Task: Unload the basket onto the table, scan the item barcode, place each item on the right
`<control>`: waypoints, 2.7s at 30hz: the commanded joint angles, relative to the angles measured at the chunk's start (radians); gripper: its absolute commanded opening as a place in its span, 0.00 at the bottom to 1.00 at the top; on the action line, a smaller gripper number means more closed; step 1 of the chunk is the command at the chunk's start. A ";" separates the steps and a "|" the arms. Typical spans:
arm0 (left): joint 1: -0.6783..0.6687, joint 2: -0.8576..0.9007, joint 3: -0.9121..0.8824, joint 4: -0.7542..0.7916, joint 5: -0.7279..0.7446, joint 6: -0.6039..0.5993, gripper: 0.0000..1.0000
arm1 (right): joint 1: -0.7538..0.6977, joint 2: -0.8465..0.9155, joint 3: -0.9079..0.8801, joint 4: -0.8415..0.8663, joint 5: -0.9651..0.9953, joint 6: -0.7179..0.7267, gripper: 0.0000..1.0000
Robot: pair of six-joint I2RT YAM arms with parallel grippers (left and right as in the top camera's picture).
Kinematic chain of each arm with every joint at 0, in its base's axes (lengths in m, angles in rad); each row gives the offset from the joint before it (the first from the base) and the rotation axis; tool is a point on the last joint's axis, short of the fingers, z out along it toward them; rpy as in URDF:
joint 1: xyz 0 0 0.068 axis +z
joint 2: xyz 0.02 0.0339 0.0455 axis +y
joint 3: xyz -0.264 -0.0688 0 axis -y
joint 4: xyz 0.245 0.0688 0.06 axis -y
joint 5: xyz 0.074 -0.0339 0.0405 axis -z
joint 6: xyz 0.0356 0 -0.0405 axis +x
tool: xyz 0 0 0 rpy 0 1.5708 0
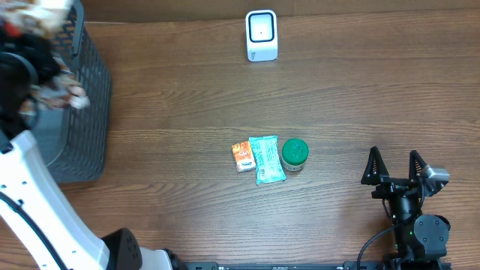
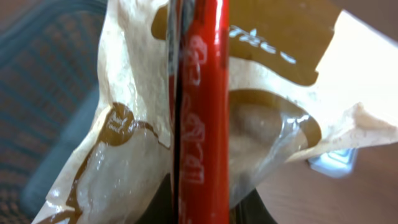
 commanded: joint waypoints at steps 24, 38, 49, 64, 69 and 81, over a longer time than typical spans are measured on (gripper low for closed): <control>-0.526 0.029 -1.035 0.423 -0.167 -0.156 0.04 | -0.001 -0.006 -0.010 0.005 -0.002 -0.004 1.00; -0.531 0.029 -1.330 0.695 -0.164 -0.158 0.50 | -0.001 -0.006 -0.010 0.004 -0.002 -0.003 1.00; -0.531 0.029 -1.323 0.693 -0.141 -0.140 0.94 | -0.001 -0.006 -0.010 0.004 -0.002 -0.003 1.00; -0.455 -0.027 -1.031 0.480 -0.289 -0.129 1.00 | -0.001 -0.006 -0.010 0.005 -0.002 -0.003 1.00; -0.340 -0.025 -1.035 0.469 -0.319 -0.129 1.00 | -0.001 -0.006 -0.010 0.004 -0.002 -0.003 1.00; -0.169 -0.023 -1.040 0.471 -0.317 -0.133 1.00 | -0.001 -0.006 -0.010 0.005 -0.002 -0.003 1.00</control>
